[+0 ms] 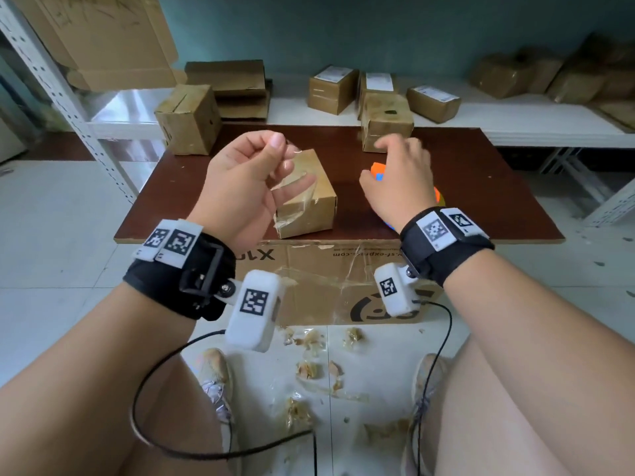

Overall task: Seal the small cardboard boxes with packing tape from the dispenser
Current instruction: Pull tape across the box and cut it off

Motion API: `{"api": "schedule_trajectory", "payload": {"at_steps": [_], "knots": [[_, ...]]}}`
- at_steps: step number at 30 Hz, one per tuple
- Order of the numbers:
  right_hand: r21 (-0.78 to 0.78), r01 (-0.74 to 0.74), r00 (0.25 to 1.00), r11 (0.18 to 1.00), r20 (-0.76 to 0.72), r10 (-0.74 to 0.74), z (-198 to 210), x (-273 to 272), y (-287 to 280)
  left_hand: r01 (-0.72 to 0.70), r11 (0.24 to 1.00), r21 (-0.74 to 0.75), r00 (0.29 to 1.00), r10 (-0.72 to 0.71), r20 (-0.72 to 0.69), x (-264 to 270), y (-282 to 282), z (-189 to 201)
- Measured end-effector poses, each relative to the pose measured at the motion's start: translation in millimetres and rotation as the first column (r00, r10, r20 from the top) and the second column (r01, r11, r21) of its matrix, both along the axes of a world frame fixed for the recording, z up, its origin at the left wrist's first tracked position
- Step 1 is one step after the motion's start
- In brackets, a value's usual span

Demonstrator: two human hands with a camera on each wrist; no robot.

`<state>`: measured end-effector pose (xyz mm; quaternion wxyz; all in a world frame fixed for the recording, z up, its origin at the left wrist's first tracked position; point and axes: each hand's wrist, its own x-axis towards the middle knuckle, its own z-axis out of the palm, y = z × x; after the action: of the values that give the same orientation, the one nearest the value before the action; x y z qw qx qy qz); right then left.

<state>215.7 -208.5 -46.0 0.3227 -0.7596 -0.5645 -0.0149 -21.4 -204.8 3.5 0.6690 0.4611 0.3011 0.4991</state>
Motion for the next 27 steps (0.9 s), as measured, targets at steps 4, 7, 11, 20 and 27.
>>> {"api": "schedule_trajectory", "payload": {"at_steps": [4,7,11,20,27], "knots": [[0.118,-0.499,0.671,0.858,-0.574,0.469,17.9,-36.8,-24.2,0.15,0.986,-0.075,0.986,-0.143,0.09,-4.7,-0.2,3.0],[0.156,-0.679,0.382,0.718,-0.76,0.526,22.8,-59.3,-41.5,0.239,0.96,-0.147,0.959,-0.209,0.192,-5.2,-1.1,3.6],[0.111,-0.742,0.319,0.661,-0.809,0.494,20.4,-65.3,-52.1,0.33,0.91,-0.252,0.895,-0.217,0.389,-13.8,3.9,1.7],[0.008,-0.705,0.471,0.709,-0.742,0.476,17.8,-62.2,-57.2,0.421,0.867,-0.266,0.752,-0.17,0.637,-29.1,21.7,-2.1],[-0.018,-0.689,0.501,0.724,-0.734,0.459,21.5,-45.9,-62.5,0.319,0.897,-0.305,0.791,-0.075,0.607,-41.7,34.3,-6.4]]}}
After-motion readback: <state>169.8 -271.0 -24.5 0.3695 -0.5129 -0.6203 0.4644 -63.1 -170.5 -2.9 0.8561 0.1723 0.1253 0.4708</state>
